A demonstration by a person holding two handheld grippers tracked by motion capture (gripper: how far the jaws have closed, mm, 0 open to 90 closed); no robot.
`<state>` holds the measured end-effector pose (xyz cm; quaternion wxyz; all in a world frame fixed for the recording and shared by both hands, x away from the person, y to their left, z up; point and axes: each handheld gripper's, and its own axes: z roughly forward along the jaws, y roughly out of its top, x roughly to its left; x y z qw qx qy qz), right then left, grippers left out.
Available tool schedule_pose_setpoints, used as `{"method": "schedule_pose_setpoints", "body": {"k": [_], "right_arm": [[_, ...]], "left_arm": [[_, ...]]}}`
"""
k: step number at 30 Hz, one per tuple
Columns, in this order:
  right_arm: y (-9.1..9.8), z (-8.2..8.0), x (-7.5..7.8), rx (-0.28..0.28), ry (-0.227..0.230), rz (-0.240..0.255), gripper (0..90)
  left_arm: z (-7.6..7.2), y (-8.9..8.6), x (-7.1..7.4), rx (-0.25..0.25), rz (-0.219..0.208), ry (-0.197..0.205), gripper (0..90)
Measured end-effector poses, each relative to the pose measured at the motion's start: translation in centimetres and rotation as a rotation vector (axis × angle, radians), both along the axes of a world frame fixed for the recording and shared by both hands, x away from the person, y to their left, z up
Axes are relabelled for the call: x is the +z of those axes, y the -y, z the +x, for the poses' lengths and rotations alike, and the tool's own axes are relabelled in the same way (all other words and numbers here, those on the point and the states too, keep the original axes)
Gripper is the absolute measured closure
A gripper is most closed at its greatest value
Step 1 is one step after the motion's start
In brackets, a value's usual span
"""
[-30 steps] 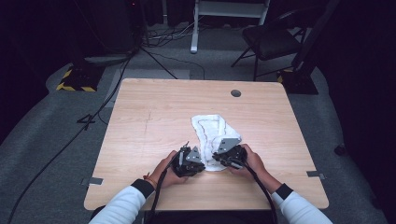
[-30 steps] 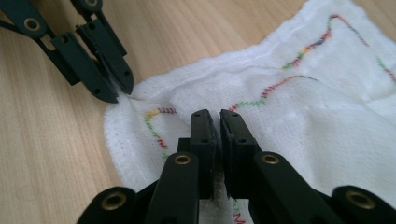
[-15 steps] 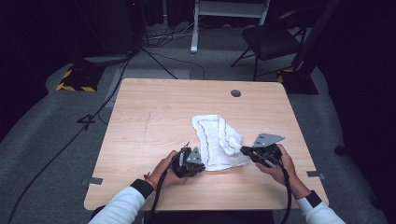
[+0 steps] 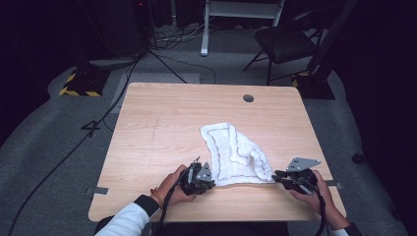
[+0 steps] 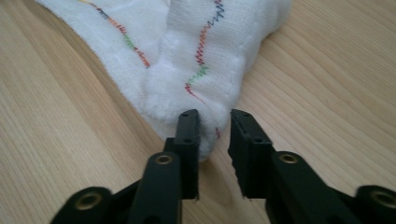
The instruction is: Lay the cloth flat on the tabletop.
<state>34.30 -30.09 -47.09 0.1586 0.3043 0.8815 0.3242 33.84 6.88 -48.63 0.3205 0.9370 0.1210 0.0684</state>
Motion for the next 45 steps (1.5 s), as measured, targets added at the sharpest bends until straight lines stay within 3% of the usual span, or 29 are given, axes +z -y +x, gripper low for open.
{"method": "schedule_pose_setpoints", "body": {"k": [3, 7, 11, 14, 19, 24, 26, 30, 34, 36, 41, 45], "right_arm": [[0.8, -0.5, 0.3, -0.025, 0.028, 0.008, 59.9], [1.8, -0.7, 1.3, -0.049, 0.065, 0.067, 50.0], [1.5, -0.6, 2.9, -0.030, 0.134, 0.119, 48.1], [0.1, -0.3, 3.7, 0.022, 0.160, 0.118, 48.3], [-3.6, 1.0, 3.7, 0.107, 0.144, 0.080, 50.8], [-8.3, 2.4, 3.5, 0.186, 0.140, 0.033, 54.2], [-10.0, 3.1, 3.2, 0.209, 0.133, 0.021, 55.8], [-12.9, 4.6, 2.2, 0.229, 0.096, -0.030, 57.7], [-14.1, 6.3, 0.8, 0.201, 0.063, -0.063, 59.0], [-14.3, 7.0, 0.4, 0.183, 0.049, -0.079, 59.1], [-14.8, 8.0, -0.7, 0.164, 0.023, -0.097, 58.9], [-14.7, 8.3, -1.0, 0.147, 0.000, -0.086, 60.7]], "left_arm": [[-0.3, -0.3, -0.1, 0.005, -0.005, -0.004, 79.8], [-0.2, -1.2, 0.5, 0.052, -0.043, 0.005, 64.2], [1.0, -2.1, 1.3, 0.163, -0.105, 0.012, 44.1], [2.8, -2.4, 1.5, 0.248, -0.128, 0.017, 34.9], [6.1, -2.2, 1.8, 0.330, -0.132, 0.026, 28.7], [9.4, -1.6, 1.7, 0.406, -0.104, 0.094, 28.3], [10.9, -1.5, 1.6, 0.437, -0.127, 0.065, 28.7], [13.2, -1.3, 1.1, 0.475, -0.130, 0.055, 27.4], [15.0, -1.0, 0.3, 0.510, -0.117, 0.043, 24.3], [15.7, -0.9, -0.1, 0.517, -0.125, 0.011, 21.9], [16.9, -0.5, -1.0, 0.536, -0.096, -0.015, 19.4], [17.3, -0.6, -1.4, 0.552, -0.120, -0.044, 15.8]]}}
